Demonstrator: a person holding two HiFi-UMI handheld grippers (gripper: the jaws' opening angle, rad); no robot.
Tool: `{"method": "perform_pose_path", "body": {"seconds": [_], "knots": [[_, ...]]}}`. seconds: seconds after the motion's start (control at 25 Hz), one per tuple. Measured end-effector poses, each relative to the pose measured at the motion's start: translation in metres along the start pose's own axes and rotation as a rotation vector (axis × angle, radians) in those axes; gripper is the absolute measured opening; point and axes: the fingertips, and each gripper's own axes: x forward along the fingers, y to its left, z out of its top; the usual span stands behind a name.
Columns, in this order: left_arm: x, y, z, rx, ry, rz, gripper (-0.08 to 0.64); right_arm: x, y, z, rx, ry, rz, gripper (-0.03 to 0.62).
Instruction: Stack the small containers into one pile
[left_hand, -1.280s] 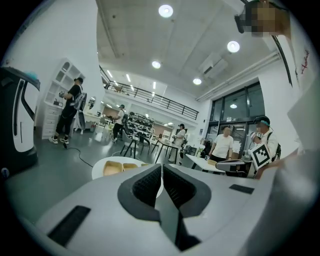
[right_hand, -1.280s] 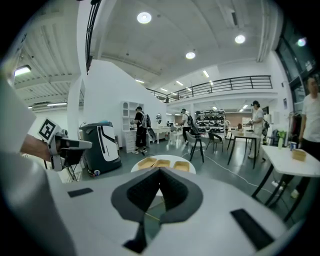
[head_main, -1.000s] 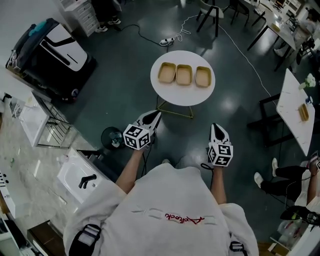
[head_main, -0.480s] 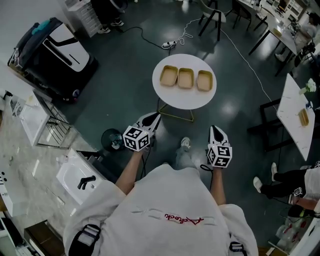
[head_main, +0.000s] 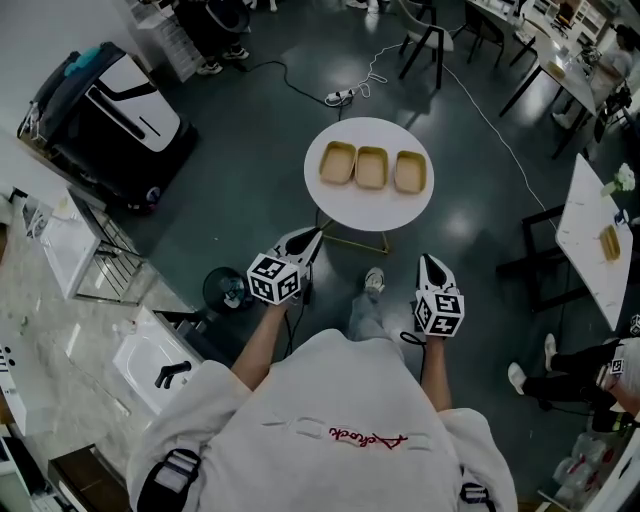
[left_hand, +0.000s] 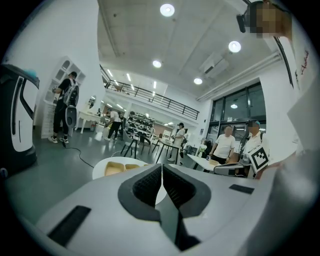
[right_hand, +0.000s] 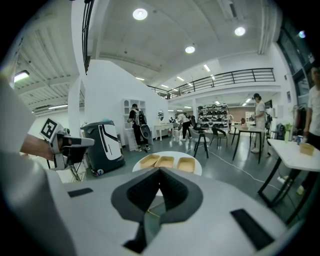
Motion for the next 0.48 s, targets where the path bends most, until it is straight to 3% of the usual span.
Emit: {"method": "perform_pose_path", "body": {"seconds": [0.48], "knots": [[0.063,0.026,0.019,-0.006,-0.009,0.01,0.02,0.059,-0.038,0.019,-0.002,0.006,0.005,0.02]]}}
